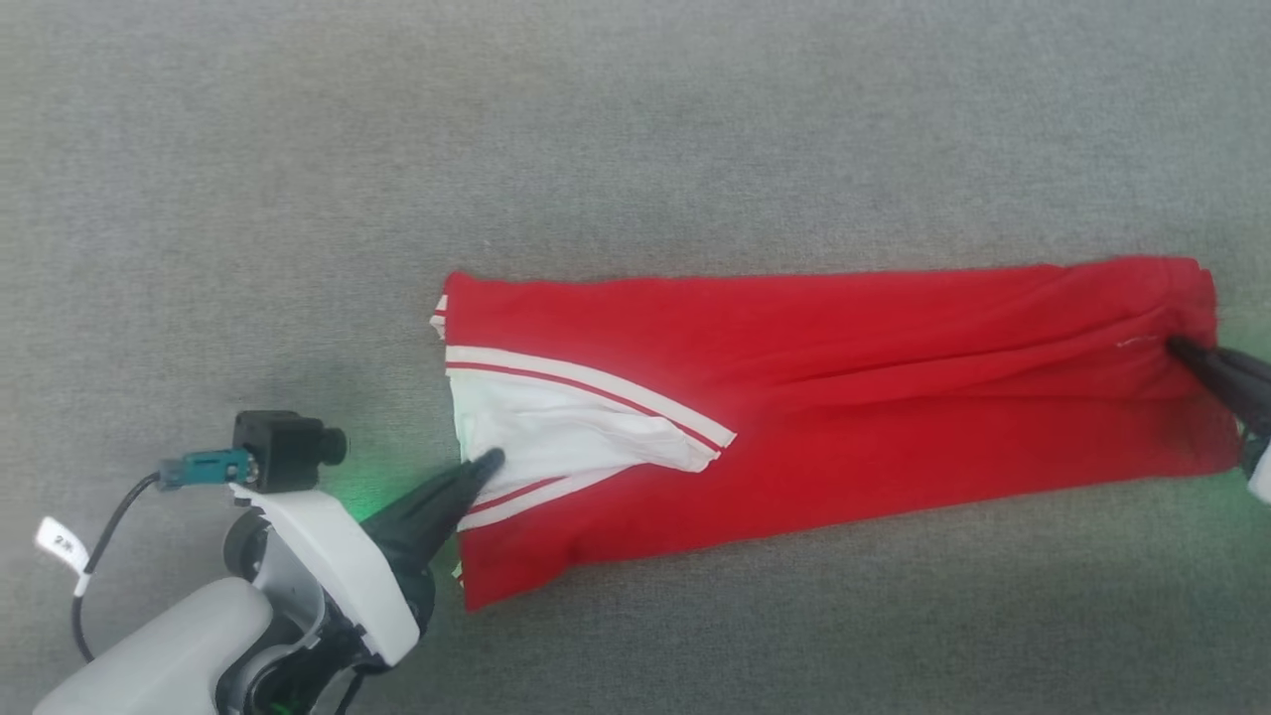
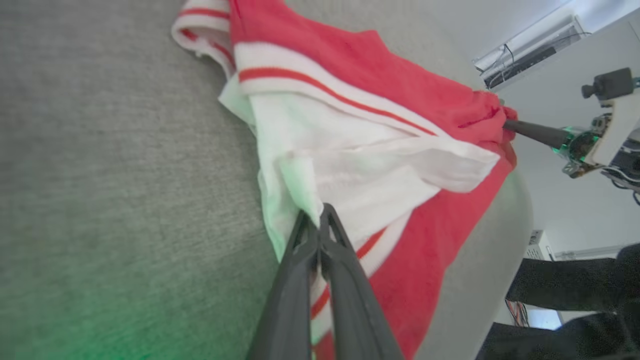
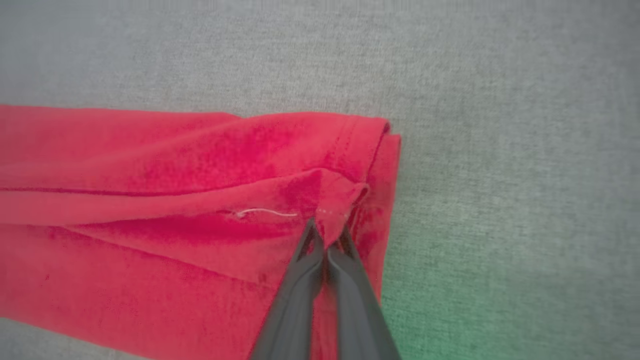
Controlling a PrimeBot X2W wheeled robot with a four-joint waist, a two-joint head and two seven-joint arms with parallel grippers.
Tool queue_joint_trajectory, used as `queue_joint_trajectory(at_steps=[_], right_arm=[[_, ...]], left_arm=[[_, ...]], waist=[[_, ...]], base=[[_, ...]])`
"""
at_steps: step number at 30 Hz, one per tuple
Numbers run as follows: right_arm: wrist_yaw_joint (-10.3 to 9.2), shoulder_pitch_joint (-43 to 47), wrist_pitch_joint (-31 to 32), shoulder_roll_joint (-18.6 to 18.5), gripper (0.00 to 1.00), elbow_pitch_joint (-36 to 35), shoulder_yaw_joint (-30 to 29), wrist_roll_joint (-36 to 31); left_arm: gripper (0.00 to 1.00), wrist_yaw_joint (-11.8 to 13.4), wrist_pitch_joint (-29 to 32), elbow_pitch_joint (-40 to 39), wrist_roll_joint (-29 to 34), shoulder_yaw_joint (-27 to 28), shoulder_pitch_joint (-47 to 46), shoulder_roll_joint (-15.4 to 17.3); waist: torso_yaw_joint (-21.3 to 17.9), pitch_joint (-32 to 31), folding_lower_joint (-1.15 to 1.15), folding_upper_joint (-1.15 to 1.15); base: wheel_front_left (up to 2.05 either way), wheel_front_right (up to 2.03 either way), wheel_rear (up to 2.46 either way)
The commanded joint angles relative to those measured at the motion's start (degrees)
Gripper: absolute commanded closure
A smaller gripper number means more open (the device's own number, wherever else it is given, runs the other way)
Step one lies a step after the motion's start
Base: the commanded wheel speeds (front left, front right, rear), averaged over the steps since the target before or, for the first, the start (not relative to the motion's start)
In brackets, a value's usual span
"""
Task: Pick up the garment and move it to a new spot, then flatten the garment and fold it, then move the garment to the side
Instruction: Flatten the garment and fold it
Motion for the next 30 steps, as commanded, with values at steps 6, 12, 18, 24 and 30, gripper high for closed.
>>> queue_joint_trajectory(at_steps=[6,12,18,24,30], right_arm=[[-0.01,3.18,-1.44,-2.74,0.0,-1.16,-2.92,4.67],[0.0,7.06,-0.28,-4.84,0.0,0.74,-4.91,9.52],[0.0,9.22,3.18,-4.65,0.0,4.59,-5.12,13.46],[0.0,9.58,5.91,-3.71,0.0,7.33,-4.94,15.33],[0.0,9.2,8.93,-1.95,0.0,10.15,-3.97,16.13]], left_arm=[[0.0,-0.38,-5.93,-0.48,-0.48,2.79,2.95,-0.37],[0.0,0.55,-8.56,0.67,1.27,6.44,7.11,-2.62],[0.0,1.03,-8.83,5.16,8.2,13.47,10.72,-8.65],[0.0,1.01,-8.85,8.43,22.38,25.55,15.61,-15.75],[0.0,2.52,-8.86,8.31,39.95,35.22,18.59,-21.24]], waist=[[1.6,-2.51,0.0,0.0],[4.53,-4.27,0.0,0.0],[8.25,-5.2,0.0,0.0],[10.82,-5.47,0.0,0.0],[11.8,-5.76,0.0,0.0]], base=[[0.0,0.0,0.0],[0.0,0.0,0.0],[0.0,0.0,0.0],[0.0,0.0,0.0],[0.0,0.0,0.0]])
